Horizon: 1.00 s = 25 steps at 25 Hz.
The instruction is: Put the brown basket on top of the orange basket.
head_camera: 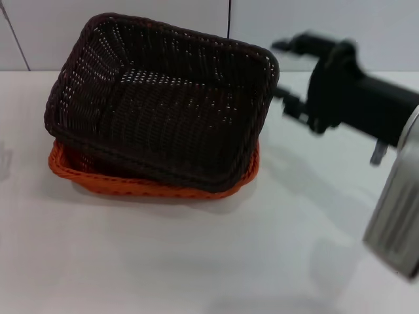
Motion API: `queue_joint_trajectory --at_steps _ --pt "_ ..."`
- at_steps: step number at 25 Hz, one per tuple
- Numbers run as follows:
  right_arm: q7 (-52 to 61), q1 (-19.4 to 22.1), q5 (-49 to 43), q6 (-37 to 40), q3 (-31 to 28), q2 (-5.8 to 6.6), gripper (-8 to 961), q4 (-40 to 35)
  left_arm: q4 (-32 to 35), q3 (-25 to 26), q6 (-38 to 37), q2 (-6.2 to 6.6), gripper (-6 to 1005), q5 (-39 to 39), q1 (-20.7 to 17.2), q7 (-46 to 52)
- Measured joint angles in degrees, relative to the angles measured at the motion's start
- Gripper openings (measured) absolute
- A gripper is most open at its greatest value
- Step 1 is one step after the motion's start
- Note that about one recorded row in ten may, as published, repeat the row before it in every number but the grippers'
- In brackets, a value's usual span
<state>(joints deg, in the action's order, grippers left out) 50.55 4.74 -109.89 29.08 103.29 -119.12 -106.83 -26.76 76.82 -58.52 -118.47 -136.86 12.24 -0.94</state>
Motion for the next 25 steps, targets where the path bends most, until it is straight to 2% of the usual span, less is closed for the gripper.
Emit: queue_joint_trajectory --at_steps 1,4,5,6,9,14,16,19,20,21,22,23,25 --pt "0.0 0.0 0.0 0.0 0.0 0.0 606 0.0 0.0 0.0 0.0 0.0 786 0.0 0.0 0.0" --pt "-0.21 0.06 14.15 -9.04 -1.49 0.08 606 4.05 0.05 0.1 -0.02 0.12 786 0.0 -0.02 0.02" --pt "-0.28 0.06 21.45 -12.1 -2.27 -0.02 606 6.31 0.05 0.24 -0.06 0.14 786 0.05 -0.02 0.04" --pt "-0.28 0.06 21.45 -12.1 -2.27 -0.02 606 6.31 0.05 0.33 -0.11 0.17 786 0.1 -0.02 0.06" --pt "-0.33 0.4 30.75 -13.89 -3.94 -0.09 606 9.63 0.64 0.51 -0.39 0.28 786 0.1 0.23 -0.22" --pt "-0.41 2.73 46.27 -11.38 -8.88 -0.3 606 11.19 2.71 0.95 -1.13 0.44 786 -0.09 0.98 -0.63" --pt "-2.27 2.83 54.94 -5.46 -12.82 -0.42 606 14.64 3.57 1.38 -1.86 0.45 786 -0.08 1.04 -0.55" --pt "-5.76 1.19 70.13 7.81 -19.13 -0.15 606 24.18 4.75 1.43 -3.33 0.45 786 -0.14 1.32 -0.96" --pt "-7.49 -0.25 80.0 19.35 -22.89 -0.01 606 33.07 5.05 1.43 -3.71 0.45 786 -0.14 1.36 -0.96" --pt "-8.96 -1.03 83.95 24.74 -24.28 -0.04 606 37.96 5.17 1.42 -3.86 0.44 786 -0.14 1.36 -0.9" --pt "-8.96 -1.03 83.95 24.74 -24.28 -0.04 606 37.96 5.23 1.42 -3.98 0.44 786 -0.15 1.35 -0.8" --pt "-11.07 -2.05 87.81 29.8 -25.11 -0.06 606 42.36 5.24 1.41 -4.03 0.44 786 -0.15 1.3 -0.74" --pt "-17.63 -5.0 97.77 40.66 -25.55 -0.18 606 55.16 5.34 1.4 -4.13 0.43 786 -0.14 1.29 -0.73"
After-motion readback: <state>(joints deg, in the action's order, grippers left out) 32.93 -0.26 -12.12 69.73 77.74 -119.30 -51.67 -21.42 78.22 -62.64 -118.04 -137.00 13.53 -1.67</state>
